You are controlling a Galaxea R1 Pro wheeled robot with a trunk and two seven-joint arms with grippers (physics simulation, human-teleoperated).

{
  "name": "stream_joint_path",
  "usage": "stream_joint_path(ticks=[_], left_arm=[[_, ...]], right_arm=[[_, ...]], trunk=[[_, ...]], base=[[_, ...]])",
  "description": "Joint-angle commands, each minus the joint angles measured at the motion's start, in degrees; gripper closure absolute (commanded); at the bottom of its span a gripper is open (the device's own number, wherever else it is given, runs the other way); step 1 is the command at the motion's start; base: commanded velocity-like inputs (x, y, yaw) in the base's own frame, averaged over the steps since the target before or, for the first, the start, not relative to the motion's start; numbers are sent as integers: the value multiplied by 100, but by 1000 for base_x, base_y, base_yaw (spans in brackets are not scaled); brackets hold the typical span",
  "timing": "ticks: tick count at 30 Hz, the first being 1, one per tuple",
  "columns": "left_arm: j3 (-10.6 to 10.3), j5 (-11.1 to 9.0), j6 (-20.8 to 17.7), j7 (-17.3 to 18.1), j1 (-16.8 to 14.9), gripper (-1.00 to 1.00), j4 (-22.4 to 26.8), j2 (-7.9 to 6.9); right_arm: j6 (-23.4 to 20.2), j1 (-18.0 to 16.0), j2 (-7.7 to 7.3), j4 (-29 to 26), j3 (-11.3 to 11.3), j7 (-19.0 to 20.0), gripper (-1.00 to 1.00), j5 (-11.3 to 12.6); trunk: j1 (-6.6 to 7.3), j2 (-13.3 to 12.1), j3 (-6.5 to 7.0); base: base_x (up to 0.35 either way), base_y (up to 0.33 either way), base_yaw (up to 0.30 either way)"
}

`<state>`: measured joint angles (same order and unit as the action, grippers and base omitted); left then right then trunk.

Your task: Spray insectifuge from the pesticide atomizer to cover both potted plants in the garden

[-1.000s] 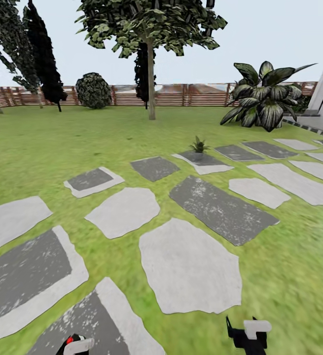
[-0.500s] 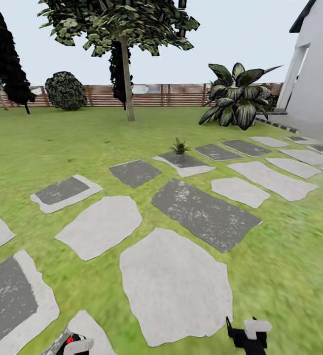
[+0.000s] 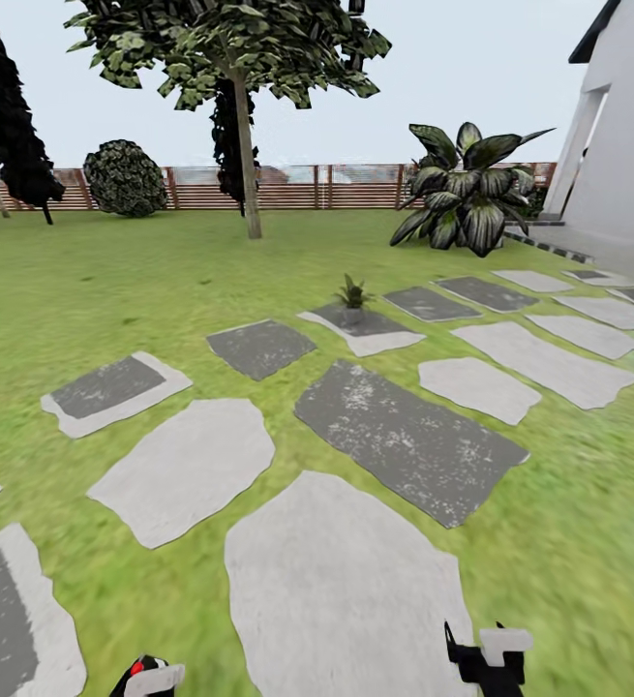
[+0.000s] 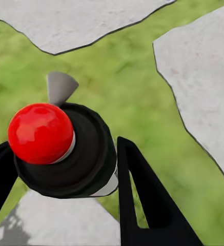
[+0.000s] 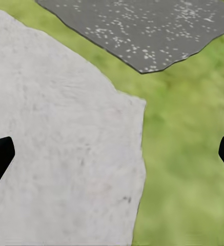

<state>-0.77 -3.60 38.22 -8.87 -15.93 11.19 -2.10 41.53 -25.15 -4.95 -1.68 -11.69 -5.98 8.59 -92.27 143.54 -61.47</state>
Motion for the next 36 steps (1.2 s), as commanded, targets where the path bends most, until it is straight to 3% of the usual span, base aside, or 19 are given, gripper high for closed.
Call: stream_joint_path(ticks=[1, 36], left_arm=[[-12, -36, 19, 8, -2, 100, -3, 0], [-12, -27, 19, 8, -4, 100, -3, 0]], right_arm=[[13, -3, 0, 1, -52, -17, -100, 46], [13, 1, 3, 1, -52, -17, -100, 37]], trunk=[[-2, 2, -5], [-2, 2, -5]], base=[[337, 0, 0], [337, 0, 0]])
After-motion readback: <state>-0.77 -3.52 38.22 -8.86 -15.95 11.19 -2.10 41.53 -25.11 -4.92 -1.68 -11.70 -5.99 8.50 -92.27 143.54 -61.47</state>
